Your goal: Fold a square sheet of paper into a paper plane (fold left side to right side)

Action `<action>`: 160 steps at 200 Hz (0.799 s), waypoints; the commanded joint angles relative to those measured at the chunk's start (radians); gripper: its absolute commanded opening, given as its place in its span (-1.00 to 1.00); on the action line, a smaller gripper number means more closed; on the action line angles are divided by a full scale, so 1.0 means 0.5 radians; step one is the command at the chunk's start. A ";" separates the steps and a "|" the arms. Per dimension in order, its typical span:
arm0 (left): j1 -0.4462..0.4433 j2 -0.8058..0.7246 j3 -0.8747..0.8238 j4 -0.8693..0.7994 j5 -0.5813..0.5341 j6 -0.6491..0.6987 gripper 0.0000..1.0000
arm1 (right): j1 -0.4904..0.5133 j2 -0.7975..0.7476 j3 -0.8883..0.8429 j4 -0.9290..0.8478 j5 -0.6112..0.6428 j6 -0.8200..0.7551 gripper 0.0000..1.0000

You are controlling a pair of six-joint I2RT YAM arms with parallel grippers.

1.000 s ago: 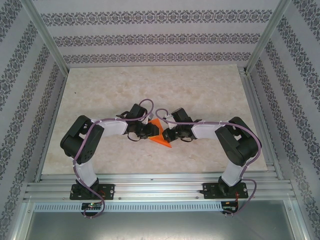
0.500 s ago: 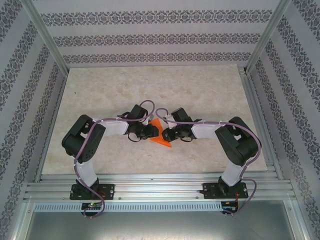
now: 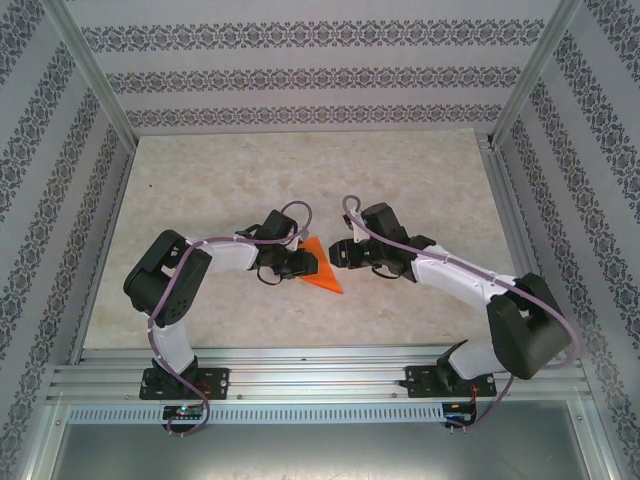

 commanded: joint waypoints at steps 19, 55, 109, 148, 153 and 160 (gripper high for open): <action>-0.045 0.119 -0.077 -0.179 -0.194 0.066 -0.40 | 0.223 -0.134 -0.177 0.083 0.043 0.755 -0.44; -0.050 0.129 -0.056 -0.183 -0.188 0.075 -0.40 | 0.244 -0.022 -0.209 0.108 0.057 0.875 -0.50; -0.051 0.128 -0.051 -0.195 -0.199 0.083 -0.41 | 0.188 0.219 -0.164 0.275 -0.094 0.879 -0.54; -0.051 0.132 -0.047 -0.198 -0.202 0.087 -0.41 | 0.179 0.333 -0.176 0.363 -0.123 0.911 -0.54; -0.052 0.132 -0.046 -0.201 -0.203 0.090 -0.41 | 0.176 0.345 -0.179 0.370 -0.123 0.914 -0.54; -0.051 0.131 -0.045 -0.205 -0.207 0.093 -0.41 | 0.172 0.357 -0.184 0.378 -0.123 0.919 -0.55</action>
